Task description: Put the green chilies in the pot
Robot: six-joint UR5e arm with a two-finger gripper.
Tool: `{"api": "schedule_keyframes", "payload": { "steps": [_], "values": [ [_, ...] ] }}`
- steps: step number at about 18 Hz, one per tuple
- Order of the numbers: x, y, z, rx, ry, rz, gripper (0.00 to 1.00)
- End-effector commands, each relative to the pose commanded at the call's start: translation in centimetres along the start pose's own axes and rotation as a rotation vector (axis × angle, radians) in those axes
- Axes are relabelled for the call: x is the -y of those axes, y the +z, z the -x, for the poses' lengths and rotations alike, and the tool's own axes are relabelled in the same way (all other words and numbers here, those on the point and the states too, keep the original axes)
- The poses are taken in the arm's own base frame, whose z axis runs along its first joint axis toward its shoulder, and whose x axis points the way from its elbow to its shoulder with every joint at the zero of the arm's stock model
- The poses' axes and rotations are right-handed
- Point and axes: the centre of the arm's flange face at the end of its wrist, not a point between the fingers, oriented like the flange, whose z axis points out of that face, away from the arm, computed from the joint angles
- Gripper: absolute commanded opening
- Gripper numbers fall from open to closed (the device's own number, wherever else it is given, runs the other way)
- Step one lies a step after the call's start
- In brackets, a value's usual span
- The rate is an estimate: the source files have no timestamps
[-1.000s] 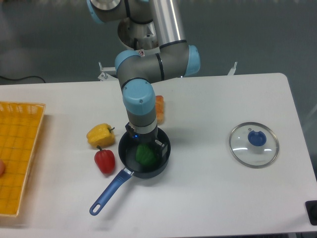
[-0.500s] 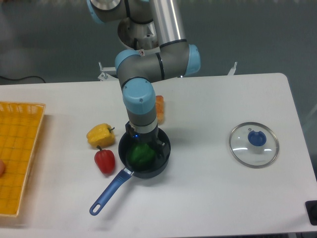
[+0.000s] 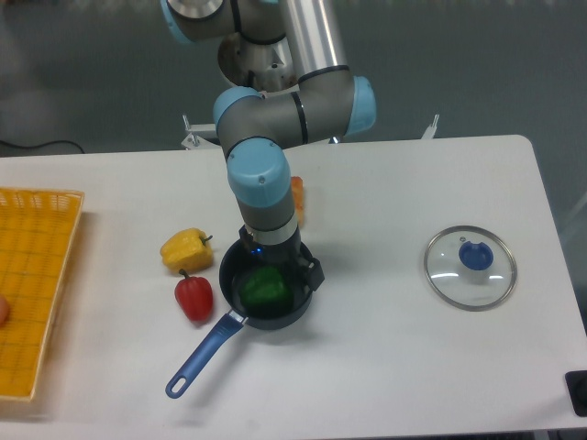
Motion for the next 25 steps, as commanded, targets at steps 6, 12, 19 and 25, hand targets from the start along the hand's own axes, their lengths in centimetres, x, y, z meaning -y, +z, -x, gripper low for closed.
{"api": "schedule_keyframes", "payload": {
  "steps": [6,12,19,25],
  "values": [
    [-2.4,-2.3,3.3,0.004,0.035,-0.008,1.0],
    [-6.9,-2.3,7.6,0.009,0.306,0.004,1.0],
    [-12.2,-2.7,13.0,0.027,0.432,0.019,1.0],
    [-15.4,-2.3,15.0,0.02,0.444,0.02,1.0]
  ]
}}
